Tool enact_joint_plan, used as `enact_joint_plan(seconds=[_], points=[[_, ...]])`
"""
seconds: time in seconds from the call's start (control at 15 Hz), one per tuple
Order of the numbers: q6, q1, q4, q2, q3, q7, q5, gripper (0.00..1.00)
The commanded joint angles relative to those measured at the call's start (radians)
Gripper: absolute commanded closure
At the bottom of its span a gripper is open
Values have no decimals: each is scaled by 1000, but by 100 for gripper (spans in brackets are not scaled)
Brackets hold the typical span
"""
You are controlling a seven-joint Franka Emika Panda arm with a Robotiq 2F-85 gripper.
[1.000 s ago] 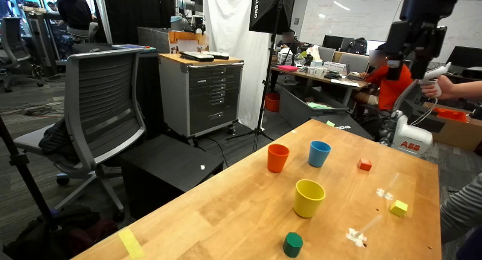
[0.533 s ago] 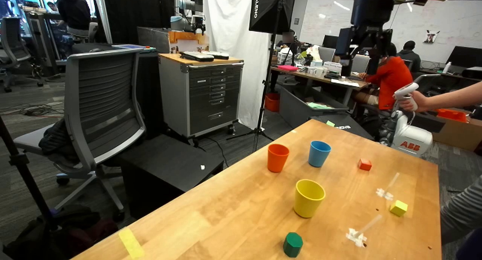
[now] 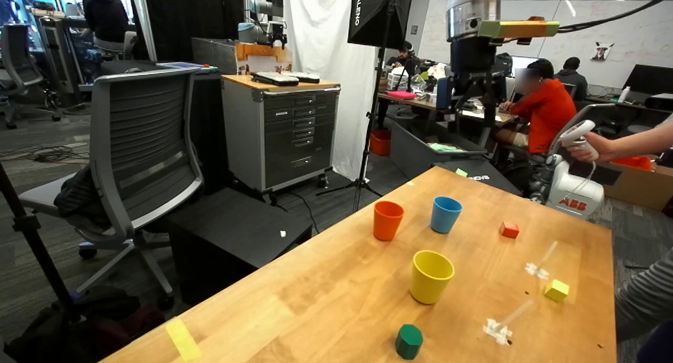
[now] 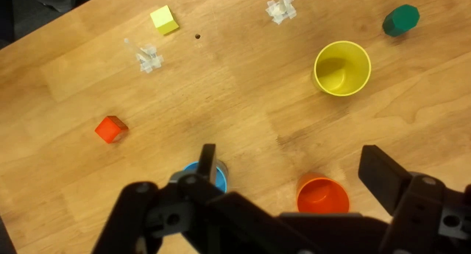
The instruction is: Put the orange cup into the blue cup then the yellow cup into the orange cup
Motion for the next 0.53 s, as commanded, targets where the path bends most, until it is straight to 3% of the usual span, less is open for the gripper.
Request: enact_joint_plan(seconds=[0.0, 0.47], points=[[-16, 2, 25, 21, 0, 2, 0, 0], [-39, 9, 59, 36, 1, 11, 0, 0]])
